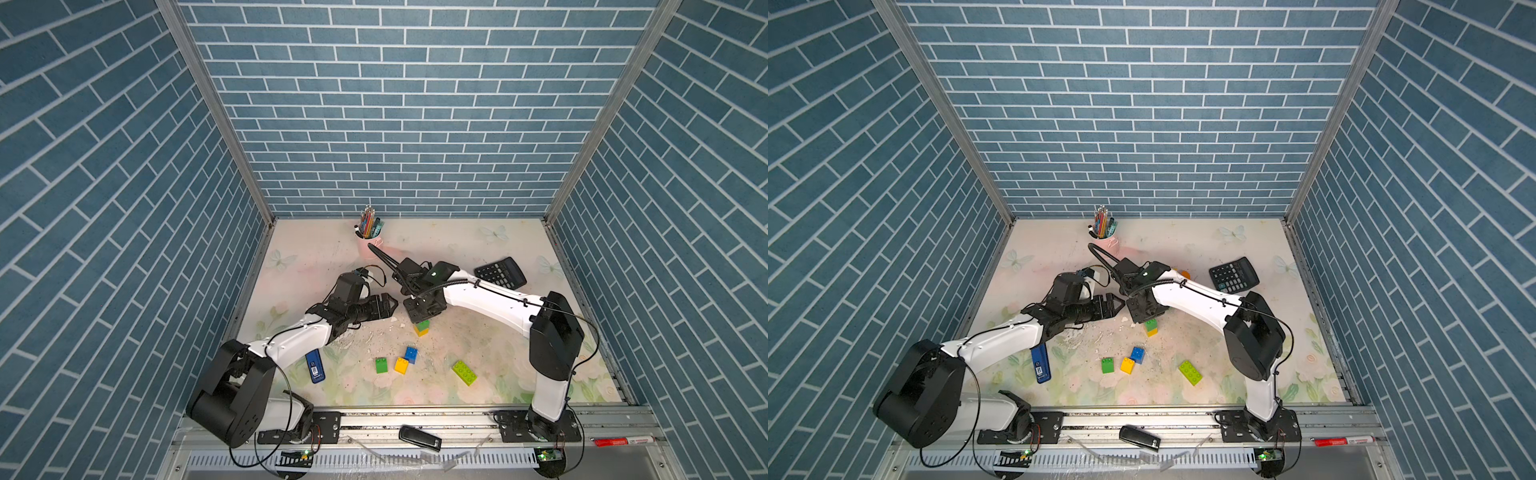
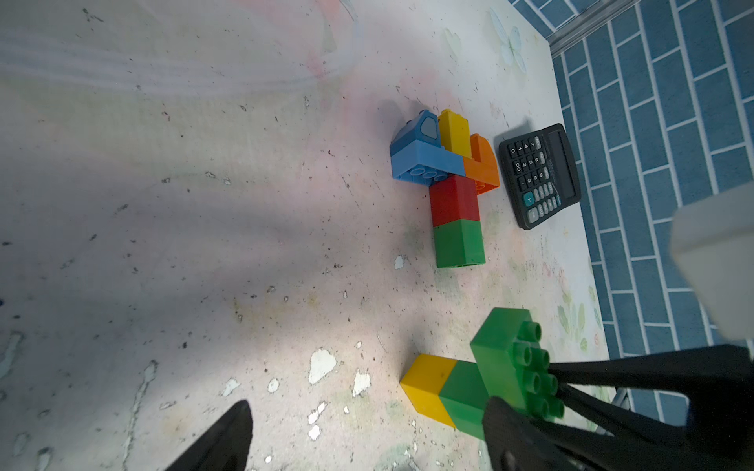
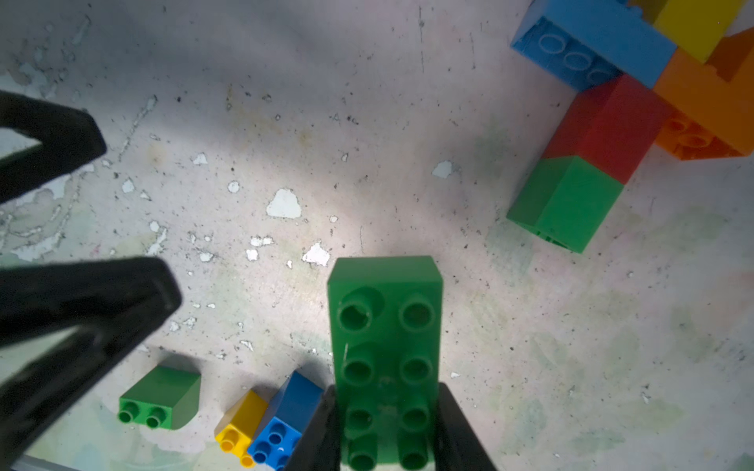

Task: Assemble a fork with lego
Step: Assemble the lego brick with the lego brick.

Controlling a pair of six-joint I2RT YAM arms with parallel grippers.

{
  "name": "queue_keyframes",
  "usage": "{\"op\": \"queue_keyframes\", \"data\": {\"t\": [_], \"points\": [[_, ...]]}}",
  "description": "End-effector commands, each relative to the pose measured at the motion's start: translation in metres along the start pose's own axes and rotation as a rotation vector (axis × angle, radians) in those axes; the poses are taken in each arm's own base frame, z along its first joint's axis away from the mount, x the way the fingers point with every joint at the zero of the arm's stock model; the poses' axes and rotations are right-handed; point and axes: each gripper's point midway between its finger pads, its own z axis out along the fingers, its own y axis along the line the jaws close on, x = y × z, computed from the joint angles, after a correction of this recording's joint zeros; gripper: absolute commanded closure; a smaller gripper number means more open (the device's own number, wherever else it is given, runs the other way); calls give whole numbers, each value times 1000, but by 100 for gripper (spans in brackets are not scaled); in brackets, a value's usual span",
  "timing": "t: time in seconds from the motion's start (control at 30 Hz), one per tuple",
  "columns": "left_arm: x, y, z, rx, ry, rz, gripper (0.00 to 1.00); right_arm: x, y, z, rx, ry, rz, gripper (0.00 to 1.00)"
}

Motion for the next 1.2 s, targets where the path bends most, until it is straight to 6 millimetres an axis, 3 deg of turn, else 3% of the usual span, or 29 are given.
{"op": "queue_keyframes", "data": {"t": [0.0,0.1,0.33,0.5,0.8,1.17], "points": [[4,4,2,-3,14,4,10,45,-2,42,33,153,5,100],[5,4,4,3,21,3,10,49,7,43,6,168,-113,100],[4,10,3,17,7,-37,11,57,4,39,13,187,-307,100],[4,12,0,13,1,-39,11,60,6,39,-9,227,-272,100],[5,12,-1,10,8,-33,11,68,-18,37,76,327,-44,100],[4,12,-1,7,7,-28,11,50,-17,49,112,196,-310,100]]}}
